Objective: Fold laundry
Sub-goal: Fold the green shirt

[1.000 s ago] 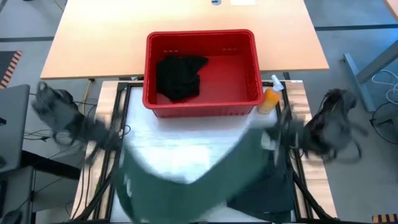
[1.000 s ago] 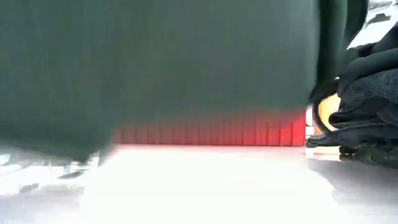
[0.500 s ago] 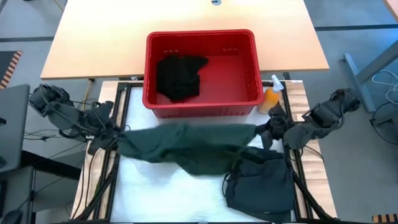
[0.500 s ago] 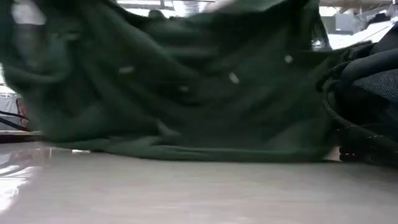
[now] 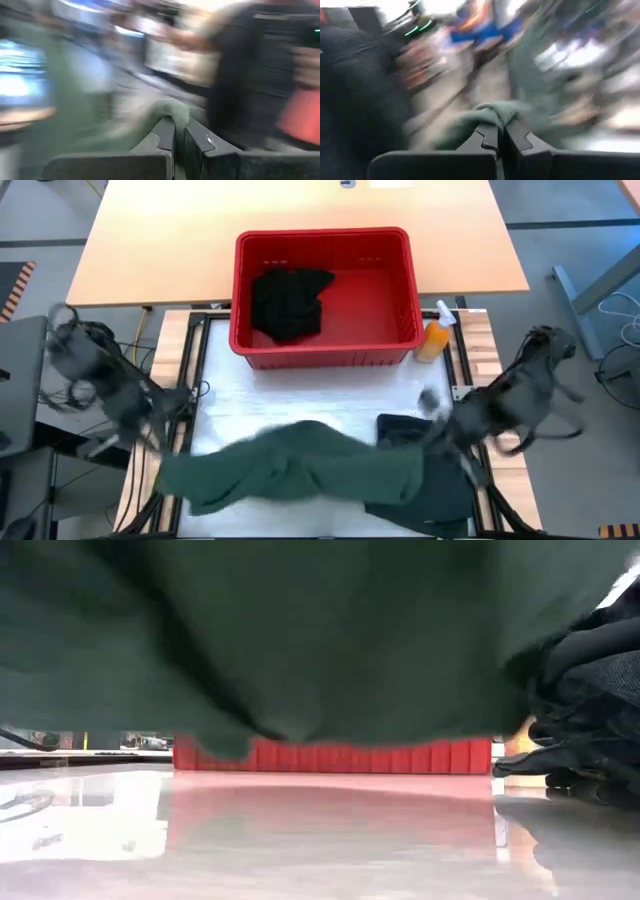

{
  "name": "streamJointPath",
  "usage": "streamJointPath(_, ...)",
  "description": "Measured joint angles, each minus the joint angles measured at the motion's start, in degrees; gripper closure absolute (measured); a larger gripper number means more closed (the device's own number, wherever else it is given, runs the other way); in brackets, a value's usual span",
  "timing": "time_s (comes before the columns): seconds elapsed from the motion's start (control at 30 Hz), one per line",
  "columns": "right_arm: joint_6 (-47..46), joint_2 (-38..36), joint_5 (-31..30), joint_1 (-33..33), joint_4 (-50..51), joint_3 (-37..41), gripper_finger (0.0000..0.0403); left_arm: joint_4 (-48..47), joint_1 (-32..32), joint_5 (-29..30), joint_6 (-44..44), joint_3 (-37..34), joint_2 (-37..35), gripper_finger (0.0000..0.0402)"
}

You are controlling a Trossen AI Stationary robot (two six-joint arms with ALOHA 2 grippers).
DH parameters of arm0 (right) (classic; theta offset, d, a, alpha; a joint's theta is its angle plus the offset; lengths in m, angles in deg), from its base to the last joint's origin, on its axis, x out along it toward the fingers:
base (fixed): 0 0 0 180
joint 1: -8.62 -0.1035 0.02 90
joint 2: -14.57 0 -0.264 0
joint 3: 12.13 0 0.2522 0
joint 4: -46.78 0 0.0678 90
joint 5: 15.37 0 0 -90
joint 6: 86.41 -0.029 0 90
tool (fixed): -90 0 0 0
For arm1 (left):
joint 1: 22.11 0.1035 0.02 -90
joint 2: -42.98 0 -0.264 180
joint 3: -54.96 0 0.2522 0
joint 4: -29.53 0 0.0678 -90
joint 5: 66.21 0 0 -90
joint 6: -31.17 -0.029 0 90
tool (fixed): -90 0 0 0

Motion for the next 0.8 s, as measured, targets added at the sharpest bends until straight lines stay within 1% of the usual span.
streamJointPath(0.03,2.4,-1.5,-10.4,0.6,-2.3,-0.4,0.0381,-1.9,0.6,10.9,-1.0,0.9,-1.6,0.0402)
streamJointPath(0.07,1.7,-3.3,-23.1,1.4,-4.1,-0.6,0.0381,-3.7,1.0,24.0,0.1,1.3,-3.5,0.0402)
streamJointPath(0.1,-3.3,-4.9,-35.4,2.3,-3.0,-0.8,0.0381,-5.4,1.2,37.0,3.8,1.2,-5.3,0.0402)
streamJointPath(0.13,-11.0,-6.3,-43.1,3.4,2.1,-0.7,0.0381,-8.0,1.3,46.6,9.1,0.7,-7.1,0.0401)
streamJointPath(0.17,-18.8,-7.7,-43.7,4.5,8.5,-0.7,0.0381,-12.4,1.3,52.6,15.6,0.3,-8.7,0.0401)
streamJointPath(0.2,-26.6,-8.7,-40.9,6.2,14.1,-0.9,0.0381,-17.4,1.3,55.3,22.7,-0.2,-10.0,0.0401)
streamJointPath(0.23,-34.1,-9.1,-37.9,7.2,20.3,-0.9,0.0381,-21.9,1.3,55.3,29.5,-0.8,-10.8,0.0402)
streamJointPath(0.27,-40.9,-9.0,-33.9,7.7,26.0,-0.7,0.0381,-26.0,1.3,54.2,34.7,-1.9,-11.4,0.0401)
streamJointPath(0.3,-46.6,-8.6,-31.1,7.8,30.8,-0.6,0.0381,-28.4,1.3,52.6,38.4,-3.4,-11.7,0.0401)
streamJointPath(0.33,-50.9,-7.8,-29.0,7.8,34.5,-0.4,0.0381,-29.0,1.3,50.9,40.9,-4.8,-12.1,0.0401)
streamJointPath(0.4,-56.4,-5.9,-24.7,8.2,39.5,-0.2,0.0382,-26.6,1.3,46.4,42.0,-7.5,-13.1,0.0401)
streamJointPath(0.5,-56.1,-4.0,-21.2,10.5,40.3,-0.2,0.0381,-20.4,1.2,39.1,38.4,-10.9,-13.8,0.0401)
streamJointPath(0.57,-54.1,-3.6,-16.1,11.5,38.7,-0.3,0.0377,-15.9,1.2,34.7,35.1,-12.3,-13.7,0.0401)
streamJointPath(0.6,-52.8,-3.6,-14.4,11.9,37.5,-0.4,0.0376,-14.0,1.2,32.8,33.5,-12.7,-13.5,0.0401)
streamJointPath(0.63,-51.6,-3.5,-12.7,12.2,36.4,-0.4,0.0376,-12.3,1.2,31.6,32.1,-12.8,-13.3,0.0401)
streamJointPath(0.7,-49.3,-3.4,-11.6,12.4,33.8,-0.4,0.0376,-8.8,1.2,30.0,29.1,-12.9,-13.2,0.0401)
streamJointPath(0.8,-45.0,-3.6,-10.7,12.1,29.3,-0.3,0.0379,-6.0,1.2,27.6,25.5,-12.8,-13.9,0.0402)
